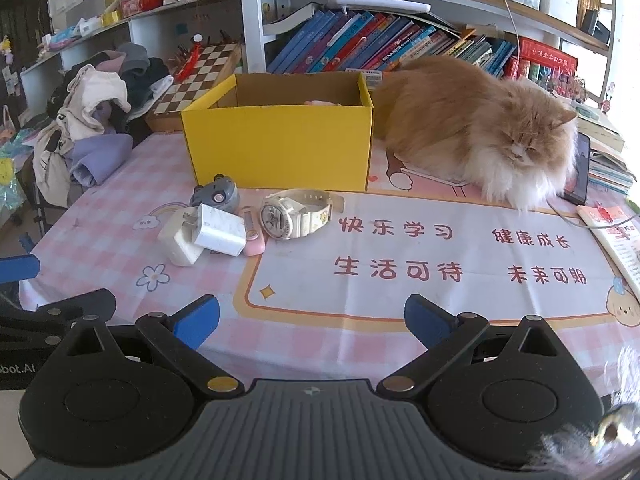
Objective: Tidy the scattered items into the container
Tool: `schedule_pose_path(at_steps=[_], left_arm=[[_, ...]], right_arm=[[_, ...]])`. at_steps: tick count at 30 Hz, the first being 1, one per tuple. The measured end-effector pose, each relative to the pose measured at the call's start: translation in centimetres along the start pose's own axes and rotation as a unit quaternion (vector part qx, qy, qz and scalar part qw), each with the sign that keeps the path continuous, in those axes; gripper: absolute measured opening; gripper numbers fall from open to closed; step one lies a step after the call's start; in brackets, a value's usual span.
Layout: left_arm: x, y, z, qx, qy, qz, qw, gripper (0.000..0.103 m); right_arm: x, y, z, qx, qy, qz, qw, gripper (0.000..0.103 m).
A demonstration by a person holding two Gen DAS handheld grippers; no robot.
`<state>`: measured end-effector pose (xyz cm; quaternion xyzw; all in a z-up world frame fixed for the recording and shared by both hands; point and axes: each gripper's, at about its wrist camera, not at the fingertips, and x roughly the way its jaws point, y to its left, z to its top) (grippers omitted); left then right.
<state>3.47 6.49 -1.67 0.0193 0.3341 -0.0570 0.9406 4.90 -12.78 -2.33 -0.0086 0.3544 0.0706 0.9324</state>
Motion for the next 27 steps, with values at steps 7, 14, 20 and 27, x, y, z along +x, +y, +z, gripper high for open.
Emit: schedule_pose_path(at_steps=[7, 14, 20, 27], left_arm=[[0.2, -0.3, 0.1, 0.005, 0.004, -0.001, 1.0000, 0.101], [0.6, -0.4, 0.1, 0.008, 0.011, -0.005, 0.9999, 0.101], [1.1, -0.4, 0.2, 0.010, 0.016, -0.006, 0.9998, 0.101], [1.3, 0.0, 0.3, 0.010, 0.016, -0.005, 0.9998, 0.101]], right_arm=[[0.1, 0.3, -0.1, 0.002, 0.000, -0.002, 1.000, 0.101], [0.5, 0.2, 0.0, 0.002, 0.005, 0.000, 1.000, 0.101], [0.9, 0.1, 0.2, 0.005, 0.009, -0.001, 1.000, 0.101], [1.3, 0.2, 0.4, 0.005, 0.012, -0.002, 1.000, 0.101]])
